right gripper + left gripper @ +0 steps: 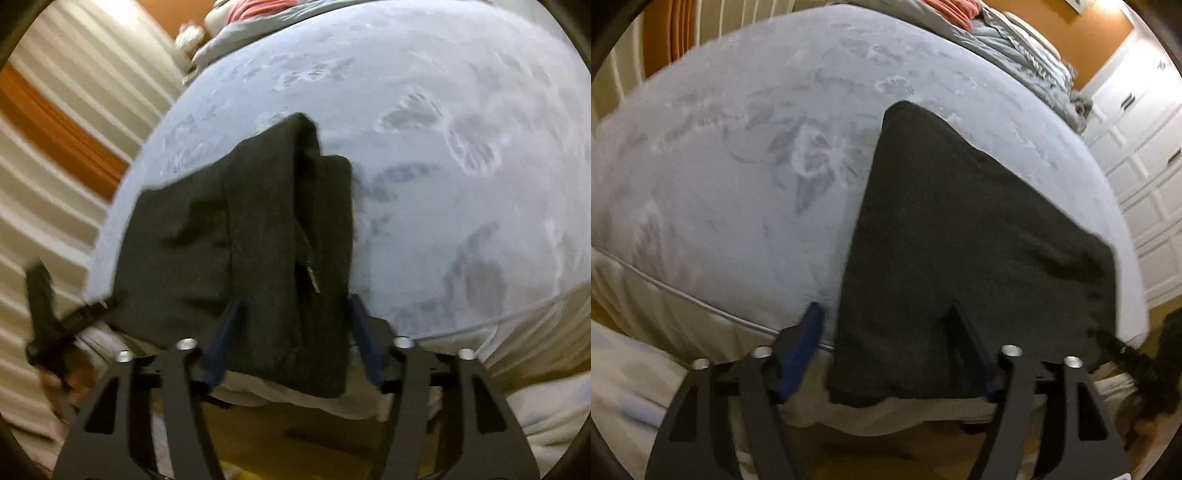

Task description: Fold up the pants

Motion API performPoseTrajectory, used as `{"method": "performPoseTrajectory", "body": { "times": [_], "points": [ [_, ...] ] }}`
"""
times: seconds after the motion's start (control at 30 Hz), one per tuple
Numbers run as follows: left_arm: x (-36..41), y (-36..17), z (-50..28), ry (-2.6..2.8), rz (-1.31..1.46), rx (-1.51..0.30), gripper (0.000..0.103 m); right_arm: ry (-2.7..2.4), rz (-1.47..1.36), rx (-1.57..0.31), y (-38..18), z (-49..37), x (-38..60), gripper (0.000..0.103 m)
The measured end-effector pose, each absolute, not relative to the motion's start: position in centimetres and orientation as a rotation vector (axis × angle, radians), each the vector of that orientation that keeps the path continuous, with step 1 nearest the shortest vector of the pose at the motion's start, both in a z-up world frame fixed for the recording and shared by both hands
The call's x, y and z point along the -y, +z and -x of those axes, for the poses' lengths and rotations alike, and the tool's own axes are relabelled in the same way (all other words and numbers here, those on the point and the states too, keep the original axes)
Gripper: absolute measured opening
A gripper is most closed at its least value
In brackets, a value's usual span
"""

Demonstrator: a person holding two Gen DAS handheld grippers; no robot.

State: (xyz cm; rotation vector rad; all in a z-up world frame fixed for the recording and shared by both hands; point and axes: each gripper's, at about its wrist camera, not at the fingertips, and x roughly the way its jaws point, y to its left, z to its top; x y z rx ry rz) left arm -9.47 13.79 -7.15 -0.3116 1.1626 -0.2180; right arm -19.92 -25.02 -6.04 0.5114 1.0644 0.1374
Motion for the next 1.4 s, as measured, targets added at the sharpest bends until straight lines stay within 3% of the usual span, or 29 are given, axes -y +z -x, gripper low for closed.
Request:
{"method": "performPoseTrajectory", "body": {
  "times": [0.1,0.37,0.67,0.83,1.03,1.4],
  "points": [
    [-14.0,-6.8,9.4,-0.214,0.288,-1.138,0.078,0.125,-0.537,-1.03,-5.7,20.3,25.5,0.077],
    [-12.5,-7.3,9.1,-0.185,0.202,-1.118,0.085,0.146,-0.531,-1.05,-6.5,19.1,24.1,0.085],
    [-11.1,-7.8,7.7,-0.201,0.146,-1.059,0.091,0.209,-0.491,-0.996,-7.0,17.8,22.4,0.085],
    [-10.1,-8.2,6.6,-0.217,0.1,-1.024,0.098,0.235,-0.466,-0.98,-7.2,16.9,21.6,0.09],
    [-9.7,-8.6,5.8,-0.257,0.071,-0.99,0.098,0.244,-0.399,-0.947,-7.4,15.9,20.3,0.098],
    [-9.3,-8.6,5.7,-0.278,0.084,-0.971,0.098,0.268,-0.415,-0.897,-7.6,15.2,20.1,0.098]
  ]
}}
